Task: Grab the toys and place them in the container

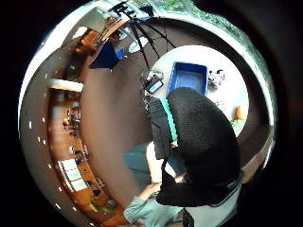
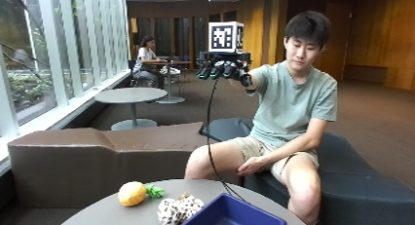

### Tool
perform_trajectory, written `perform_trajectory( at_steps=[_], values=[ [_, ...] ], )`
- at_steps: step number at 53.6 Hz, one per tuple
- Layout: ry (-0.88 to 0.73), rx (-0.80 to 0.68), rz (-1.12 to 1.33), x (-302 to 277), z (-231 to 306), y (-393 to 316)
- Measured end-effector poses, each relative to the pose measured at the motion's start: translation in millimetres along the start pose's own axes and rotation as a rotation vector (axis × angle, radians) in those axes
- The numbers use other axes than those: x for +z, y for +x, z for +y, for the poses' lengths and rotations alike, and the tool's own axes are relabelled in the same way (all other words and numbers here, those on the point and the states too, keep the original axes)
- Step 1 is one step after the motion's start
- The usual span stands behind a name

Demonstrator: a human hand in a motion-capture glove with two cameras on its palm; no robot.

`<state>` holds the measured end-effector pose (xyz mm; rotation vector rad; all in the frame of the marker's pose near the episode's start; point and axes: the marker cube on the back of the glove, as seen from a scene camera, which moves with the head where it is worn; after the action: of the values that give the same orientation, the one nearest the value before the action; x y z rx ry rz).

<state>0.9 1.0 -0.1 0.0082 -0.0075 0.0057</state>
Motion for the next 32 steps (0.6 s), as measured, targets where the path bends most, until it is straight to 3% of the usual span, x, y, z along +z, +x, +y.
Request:
perform_trajectory(
  at_steps=[15, 32],
  values=[
    [0.000, 0.030, 0.010, -8, 5, 22],
    [0.009, 0.216, 0.094, -28, 4, 103]
  ],
)
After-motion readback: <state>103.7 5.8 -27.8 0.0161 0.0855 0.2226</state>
